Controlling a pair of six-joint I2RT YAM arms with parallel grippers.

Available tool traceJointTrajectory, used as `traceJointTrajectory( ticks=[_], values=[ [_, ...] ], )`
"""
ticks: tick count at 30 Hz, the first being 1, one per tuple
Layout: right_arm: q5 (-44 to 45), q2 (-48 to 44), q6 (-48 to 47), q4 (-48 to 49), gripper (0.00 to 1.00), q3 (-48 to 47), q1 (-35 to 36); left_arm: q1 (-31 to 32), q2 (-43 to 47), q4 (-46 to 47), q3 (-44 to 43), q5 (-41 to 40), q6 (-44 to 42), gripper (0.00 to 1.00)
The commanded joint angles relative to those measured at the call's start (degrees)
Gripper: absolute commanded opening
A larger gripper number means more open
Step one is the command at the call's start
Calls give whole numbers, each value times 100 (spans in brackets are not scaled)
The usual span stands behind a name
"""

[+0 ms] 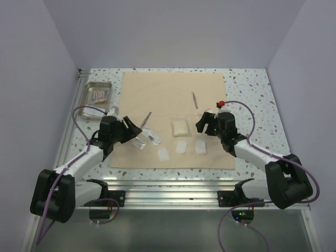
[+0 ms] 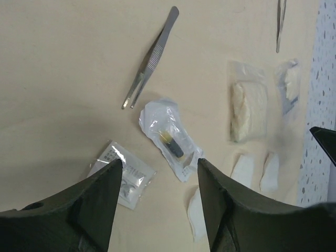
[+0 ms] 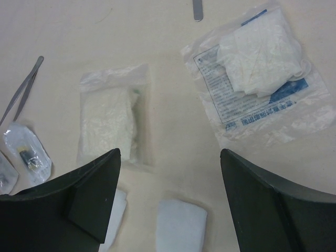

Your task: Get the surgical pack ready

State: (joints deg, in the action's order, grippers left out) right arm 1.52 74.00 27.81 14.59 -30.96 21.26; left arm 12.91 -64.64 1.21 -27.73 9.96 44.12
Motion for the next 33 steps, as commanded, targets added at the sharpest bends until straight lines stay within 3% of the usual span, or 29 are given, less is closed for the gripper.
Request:
traceJointTrajectory(
  ticks=[1, 25, 32, 33],
  values=[
    [-20, 45, -83, 158, 80, -235, 36, 282, -232, 774, 126, -143, 474, 62],
    [68, 1, -83, 123, 80, -217, 37, 581, -2060, 2032, -207, -354, 677, 40],
    [85, 18, -92, 114, 80, -226, 37, 661, -2386, 2181, -374, -345, 686, 26],
    [103, 27, -92, 114, 80, -226, 37, 661, -2412, 2234, -391, -345, 677, 18]
  ],
)
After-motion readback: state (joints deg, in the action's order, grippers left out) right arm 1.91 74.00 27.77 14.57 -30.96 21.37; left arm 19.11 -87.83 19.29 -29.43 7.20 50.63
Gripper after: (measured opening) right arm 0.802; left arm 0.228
